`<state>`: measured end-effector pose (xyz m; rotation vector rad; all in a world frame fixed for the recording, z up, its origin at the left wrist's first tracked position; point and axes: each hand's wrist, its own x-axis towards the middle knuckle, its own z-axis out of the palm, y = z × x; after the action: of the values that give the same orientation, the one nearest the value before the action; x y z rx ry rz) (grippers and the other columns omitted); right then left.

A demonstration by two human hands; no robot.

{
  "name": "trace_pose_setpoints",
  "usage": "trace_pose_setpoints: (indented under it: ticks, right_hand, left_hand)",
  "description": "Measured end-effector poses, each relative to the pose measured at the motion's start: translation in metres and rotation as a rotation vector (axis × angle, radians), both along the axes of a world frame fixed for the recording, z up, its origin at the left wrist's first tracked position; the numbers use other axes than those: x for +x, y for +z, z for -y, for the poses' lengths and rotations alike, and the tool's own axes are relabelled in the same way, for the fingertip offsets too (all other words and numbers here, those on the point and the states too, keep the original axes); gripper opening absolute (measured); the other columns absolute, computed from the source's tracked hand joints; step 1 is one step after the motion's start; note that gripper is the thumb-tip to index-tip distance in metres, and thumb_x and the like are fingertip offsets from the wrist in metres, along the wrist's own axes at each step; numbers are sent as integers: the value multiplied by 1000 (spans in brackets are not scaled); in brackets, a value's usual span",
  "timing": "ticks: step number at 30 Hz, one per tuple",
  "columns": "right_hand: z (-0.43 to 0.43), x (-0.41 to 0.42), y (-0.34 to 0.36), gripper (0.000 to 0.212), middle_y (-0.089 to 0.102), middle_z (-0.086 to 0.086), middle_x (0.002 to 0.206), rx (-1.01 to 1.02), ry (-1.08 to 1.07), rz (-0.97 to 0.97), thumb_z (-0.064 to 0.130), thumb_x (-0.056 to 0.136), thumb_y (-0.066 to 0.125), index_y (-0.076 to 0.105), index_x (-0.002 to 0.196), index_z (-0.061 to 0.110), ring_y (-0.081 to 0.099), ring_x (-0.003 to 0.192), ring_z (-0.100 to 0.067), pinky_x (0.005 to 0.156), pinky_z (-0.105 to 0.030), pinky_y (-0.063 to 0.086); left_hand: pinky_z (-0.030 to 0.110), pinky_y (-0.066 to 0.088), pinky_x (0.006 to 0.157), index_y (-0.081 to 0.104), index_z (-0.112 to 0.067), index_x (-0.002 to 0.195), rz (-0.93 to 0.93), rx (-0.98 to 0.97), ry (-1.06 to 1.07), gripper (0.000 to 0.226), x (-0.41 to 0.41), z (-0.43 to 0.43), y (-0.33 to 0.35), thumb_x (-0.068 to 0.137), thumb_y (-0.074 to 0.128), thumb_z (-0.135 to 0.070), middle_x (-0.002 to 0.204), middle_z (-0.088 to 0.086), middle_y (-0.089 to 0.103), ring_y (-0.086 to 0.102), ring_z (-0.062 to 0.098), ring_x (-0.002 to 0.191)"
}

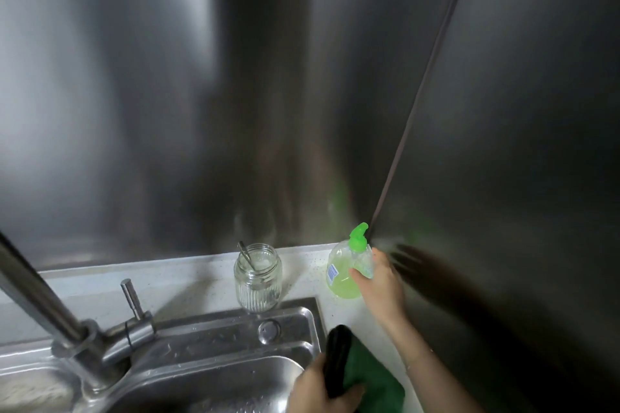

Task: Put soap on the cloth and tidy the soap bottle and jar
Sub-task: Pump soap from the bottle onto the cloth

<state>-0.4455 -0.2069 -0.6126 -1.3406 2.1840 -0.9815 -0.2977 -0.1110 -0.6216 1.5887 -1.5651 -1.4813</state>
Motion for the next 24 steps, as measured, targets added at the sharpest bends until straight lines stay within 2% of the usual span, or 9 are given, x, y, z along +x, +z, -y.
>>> trace_pose_setpoints:
  ticks: [2,4,7,10,13,17,19,21,24]
  right_hand:
    - [11,2,-1,53,63,-10,120,-29,3,21,25,74,69,52,122,11,59,106,-32,82,-34,46]
    - [20,5,-3,53,63,-12,117,-30,-12,49,27,73,71,51,120,11,59,105,-33,81,-35,45]
    - [27,8,-8,50,62,-14,116,1,-40,23,29,75,69,51,116,7,58,106,-36,76,-34,44]
    - [25,6,-9,41,65,-14,112,-38,-76,22,26,78,67,53,109,5,59,104,-36,77,-37,46]
    - [7,3,-4,36,69,-10,96,-120,-83,98,23,76,72,56,104,6,63,93,-35,70,-34,45]
    - [-31,-1,4,32,70,-1,83,-217,-3,230,18,71,77,61,100,15,64,79,-23,71,-35,48]
    - [-46,0,8,32,72,10,78,-235,69,266,14,70,78,64,97,21,64,77,-5,73,-22,48]
    - [-56,4,13,33,70,26,77,-247,131,284,11,67,80,64,93,25,61,74,8,67,-6,43]
    - [-66,4,17,32,70,26,81,-267,169,310,16,62,79,65,89,24,61,74,8,67,-6,42]
  left_hand:
    - [0,43,80,47,-12,128,-207,129,145,88,22,-4,-4,55,81,-49,121,2,59,55,13,120]
    - [23,53,87,64,-17,105,-392,43,235,84,38,-6,-4,28,93,-37,104,1,75,69,15,99]
    - [22,57,67,67,-26,79,-485,-18,402,44,49,-12,12,40,76,-8,70,-14,77,73,11,71]
    - [24,51,72,63,-28,84,-614,-70,521,42,41,-1,25,49,72,-6,64,-21,74,70,3,73]
    - [28,44,92,54,-15,119,-547,-306,555,56,25,9,40,64,64,-12,99,-7,69,63,16,106]
    - [6,46,78,42,-20,115,-442,-539,378,51,11,35,56,68,54,-9,93,-34,64,61,-13,88]
    - [-1,43,80,43,-28,123,-335,-606,194,60,4,52,59,71,51,0,98,-45,59,58,-18,95]
    - [5,43,91,47,-36,127,-207,-685,6,71,-3,65,52,70,47,5,111,-35,62,58,-10,108]
    - [9,43,92,59,-30,120,-95,-696,-84,61,-7,77,37,70,47,4,114,-12,69,61,3,110]
